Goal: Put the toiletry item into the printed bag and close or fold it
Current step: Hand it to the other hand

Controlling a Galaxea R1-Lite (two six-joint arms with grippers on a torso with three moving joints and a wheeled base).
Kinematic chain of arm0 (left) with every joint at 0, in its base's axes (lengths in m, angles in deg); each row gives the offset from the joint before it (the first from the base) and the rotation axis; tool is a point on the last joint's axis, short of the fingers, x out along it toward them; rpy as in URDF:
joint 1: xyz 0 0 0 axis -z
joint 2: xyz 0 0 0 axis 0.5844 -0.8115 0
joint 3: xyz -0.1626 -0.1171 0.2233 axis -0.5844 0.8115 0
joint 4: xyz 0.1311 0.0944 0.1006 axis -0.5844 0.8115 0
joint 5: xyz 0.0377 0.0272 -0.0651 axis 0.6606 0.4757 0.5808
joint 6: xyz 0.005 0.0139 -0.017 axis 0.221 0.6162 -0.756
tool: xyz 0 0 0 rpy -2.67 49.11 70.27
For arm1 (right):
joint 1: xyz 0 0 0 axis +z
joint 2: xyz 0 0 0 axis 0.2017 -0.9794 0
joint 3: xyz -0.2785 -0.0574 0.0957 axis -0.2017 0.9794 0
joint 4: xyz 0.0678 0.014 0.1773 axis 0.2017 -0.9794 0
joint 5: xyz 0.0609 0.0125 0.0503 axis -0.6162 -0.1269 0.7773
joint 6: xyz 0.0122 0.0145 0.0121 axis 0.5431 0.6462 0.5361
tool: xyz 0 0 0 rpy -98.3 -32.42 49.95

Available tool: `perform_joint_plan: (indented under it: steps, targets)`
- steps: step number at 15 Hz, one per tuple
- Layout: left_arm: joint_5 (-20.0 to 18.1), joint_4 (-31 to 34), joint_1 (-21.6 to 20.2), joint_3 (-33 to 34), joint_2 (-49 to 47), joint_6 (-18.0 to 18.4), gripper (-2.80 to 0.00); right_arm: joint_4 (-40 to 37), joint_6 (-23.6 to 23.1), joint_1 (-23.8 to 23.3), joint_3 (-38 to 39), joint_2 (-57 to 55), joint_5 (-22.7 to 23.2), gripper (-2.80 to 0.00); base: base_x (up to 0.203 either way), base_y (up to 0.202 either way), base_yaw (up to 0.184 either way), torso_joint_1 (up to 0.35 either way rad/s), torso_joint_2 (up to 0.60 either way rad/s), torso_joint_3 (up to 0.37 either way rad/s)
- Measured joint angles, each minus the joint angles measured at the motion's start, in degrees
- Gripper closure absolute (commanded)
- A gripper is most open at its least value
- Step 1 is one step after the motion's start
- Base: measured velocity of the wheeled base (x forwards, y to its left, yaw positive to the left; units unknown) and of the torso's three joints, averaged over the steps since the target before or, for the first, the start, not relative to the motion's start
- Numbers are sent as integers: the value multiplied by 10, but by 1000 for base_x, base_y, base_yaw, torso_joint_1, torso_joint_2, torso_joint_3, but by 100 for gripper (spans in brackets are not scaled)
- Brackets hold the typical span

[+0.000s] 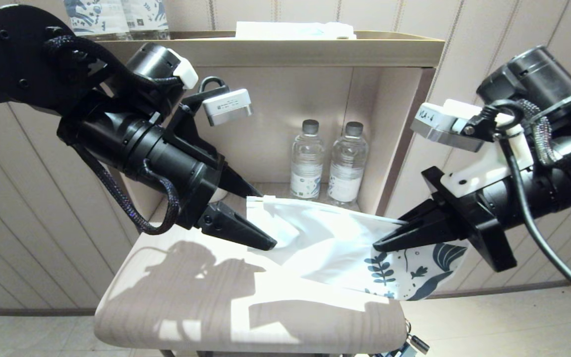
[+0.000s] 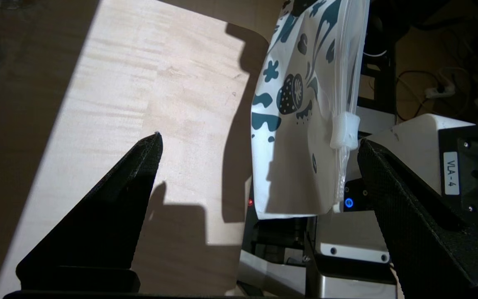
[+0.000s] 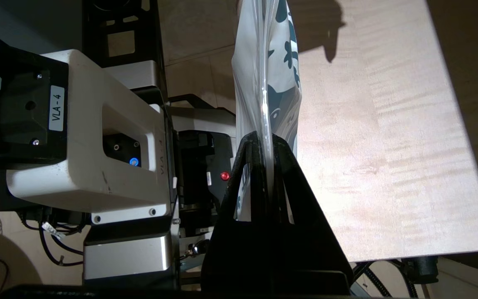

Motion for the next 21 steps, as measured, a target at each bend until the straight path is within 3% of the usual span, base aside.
perform_joint_plan:
  steps: [8, 21]
  targets:
    - [2, 37, 1, -20, -4, 23, -280, 0, 0, 8, -12, -5, 0, 0, 0, 0, 0, 0, 0, 0]
    - [4, 39, 1, -4, -1, 32, -280, -2, 2, 13, -31, -14, 2, 0, 0, 0, 0, 0, 0, 0]
